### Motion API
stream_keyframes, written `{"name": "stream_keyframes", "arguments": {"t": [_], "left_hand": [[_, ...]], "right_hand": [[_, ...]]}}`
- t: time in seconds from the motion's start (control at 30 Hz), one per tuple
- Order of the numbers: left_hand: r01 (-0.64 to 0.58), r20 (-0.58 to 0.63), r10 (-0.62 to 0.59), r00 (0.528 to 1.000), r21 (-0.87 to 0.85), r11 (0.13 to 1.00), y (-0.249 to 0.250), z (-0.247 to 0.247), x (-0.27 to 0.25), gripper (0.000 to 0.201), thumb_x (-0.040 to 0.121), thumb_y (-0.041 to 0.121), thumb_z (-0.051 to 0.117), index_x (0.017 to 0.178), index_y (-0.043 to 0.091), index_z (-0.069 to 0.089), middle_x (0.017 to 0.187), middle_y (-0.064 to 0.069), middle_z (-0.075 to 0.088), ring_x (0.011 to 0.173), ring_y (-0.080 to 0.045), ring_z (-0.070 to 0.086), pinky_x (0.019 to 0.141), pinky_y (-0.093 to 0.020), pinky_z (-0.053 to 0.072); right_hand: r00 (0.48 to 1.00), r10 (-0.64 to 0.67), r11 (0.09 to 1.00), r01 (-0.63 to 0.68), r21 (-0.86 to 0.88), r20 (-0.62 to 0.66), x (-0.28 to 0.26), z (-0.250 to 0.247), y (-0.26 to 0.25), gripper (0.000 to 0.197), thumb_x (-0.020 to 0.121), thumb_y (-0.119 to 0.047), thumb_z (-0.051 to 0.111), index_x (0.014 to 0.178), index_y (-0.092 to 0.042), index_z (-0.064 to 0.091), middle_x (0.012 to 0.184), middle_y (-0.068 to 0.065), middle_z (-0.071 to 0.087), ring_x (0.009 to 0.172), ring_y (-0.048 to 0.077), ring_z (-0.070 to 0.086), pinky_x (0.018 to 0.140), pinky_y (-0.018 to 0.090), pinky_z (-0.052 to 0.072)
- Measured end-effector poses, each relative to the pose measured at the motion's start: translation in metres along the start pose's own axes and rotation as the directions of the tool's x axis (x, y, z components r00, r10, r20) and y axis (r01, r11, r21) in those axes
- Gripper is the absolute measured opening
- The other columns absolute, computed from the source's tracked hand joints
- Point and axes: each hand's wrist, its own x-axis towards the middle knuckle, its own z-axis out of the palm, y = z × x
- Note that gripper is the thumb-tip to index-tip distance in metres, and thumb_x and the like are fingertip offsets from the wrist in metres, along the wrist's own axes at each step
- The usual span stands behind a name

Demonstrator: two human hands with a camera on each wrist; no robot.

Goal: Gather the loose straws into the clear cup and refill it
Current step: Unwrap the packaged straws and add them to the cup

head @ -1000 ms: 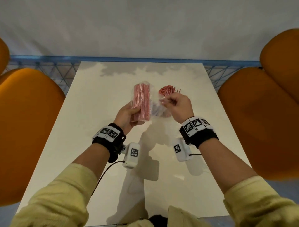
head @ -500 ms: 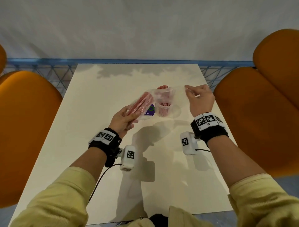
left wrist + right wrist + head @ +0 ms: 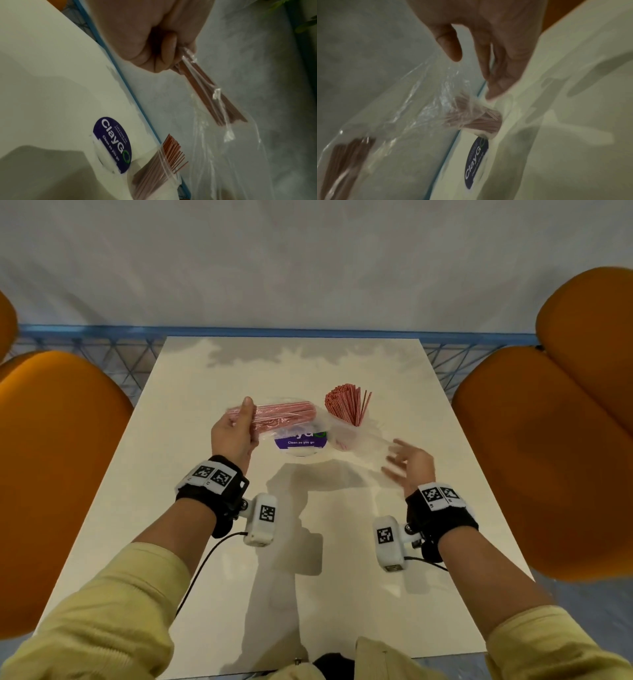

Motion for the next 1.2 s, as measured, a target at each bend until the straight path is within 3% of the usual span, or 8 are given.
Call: {"name": "stream_keyframes", "arguments": {"t": [0.1,0.23,0.53,0.83,1.1,1.13,1.17,1.2], "left_hand": [[-0.029,0.062,0.026,0.998,0.041,0.999,0.007,-0.001,0.004,0.024,0.09,0.033,0.058,0.072,0.017,0.057,0.051,0.006,0.052,0.039,-0.005,0.038,0.037,-0.014,0.032],[-0.048,0.158,0.024,0.987,0.147,0.988,0.009,-0.007,0.007,0.029,0.082,0.043,0.064,0.073,0.016,0.061,0.069,-0.007,0.054,0.059,-0.017,0.044,0.054,-0.027,0.036],[-0.098,0.111,0.073,0.991,0.242,0.965,0.01,-0.011,0.009,0.03,0.091,0.03,0.058,0.062,0.021,0.058,0.048,0.007,0.042,0.038,-0.006,0.029,0.039,-0.017,0.024],[-0.363,0.299,0.237,0.924,0.494,0.79,0.06,0.017,0.002,0.041,0.1,0.034,0.031,0.071,0.025,0.058,0.06,0.005,0.049,0.049,-0.011,0.043,0.048,-0.024,0.034],[-0.614,0.564,0.296,0.771,0.536,0.579,0.115,0.05,-0.026,0.046,0.102,0.032,0.019,0.138,0.022,0.045,0.085,-0.028,0.06,0.088,-0.024,0.063,0.084,-0.041,0.043],[-0.633,0.585,0.288,0.758,0.555,0.54,0.12,0.054,-0.029,0.045,0.102,0.032,0.019,0.14,0.023,0.043,0.116,-0.024,0.049,0.091,-0.025,0.06,0.085,-0.037,0.041],[-0.654,0.606,0.278,0.745,0.584,0.481,0.125,0.059,-0.032,0.045,0.102,0.032,0.02,0.14,0.023,0.042,0.082,0.002,0.04,0.099,-0.027,0.056,0.087,-0.032,0.04],[-0.68,0.629,0.274,0.727,0.606,0.414,0.13,0.063,-0.033,0.044,0.102,0.032,0.023,0.139,0.023,0.044,0.092,-0.017,0.056,0.101,-0.028,0.054,0.088,-0.029,0.04]], "right_hand": [[0.906,0.361,0.902,-0.399,0.163,0.219,-0.009,0.001,0.008,0.05,0.087,-0.037,0.037,0.107,0.005,0.056,0.106,0.028,0.059,0.085,0.037,0.06,0.064,0.037,0.056],[0.844,0.365,0.842,-0.48,0.248,0.393,-0.004,0.007,0.017,0.086,0.085,-0.069,0.022,0.117,0.005,0.052,0.111,0.023,0.063,0.083,0.029,0.068,0.053,0.025,0.058],[0.996,-0.057,0.954,0.034,0.299,0.069,0.004,0.007,0.005,0.042,0.088,-0.003,0.058,0.129,-0.001,0.05,0.092,0.005,0.068,0.07,0.006,0.065,0.052,0.009,0.052],[0.995,0.002,0.959,-0.028,0.282,0.095,0.0,0.024,0.018,0.032,0.1,-0.03,0.033,0.094,-0.013,0.059,0.113,0.014,0.061,0.082,0.016,0.062,0.064,0.023,0.054],[0.975,0.119,0.887,-0.189,0.421,0.187,-0.013,0.043,0.032,0.037,0.102,-0.027,0.027,0.121,-0.004,0.05,0.112,0.014,0.059,0.082,0.017,0.061,0.084,0.028,0.048],[0.971,0.138,0.876,-0.211,0.433,0.194,-0.014,0.045,0.033,0.036,0.102,-0.027,0.028,0.12,-0.004,0.051,0.109,0.013,0.06,0.081,0.017,0.062,0.081,0.028,0.051],[0.966,0.167,0.86,-0.241,0.449,0.199,-0.015,0.047,0.034,0.034,0.101,-0.026,0.031,0.116,-0.004,0.053,0.103,0.012,0.063,0.078,0.018,0.064,0.073,0.027,0.056],[0.958,0.202,0.839,-0.275,0.469,0.202,-0.016,0.049,0.034,0.032,0.101,-0.026,0.035,0.111,-0.004,0.056,0.093,0.013,0.067,0.072,0.019,0.067,0.063,0.026,0.059]]}}
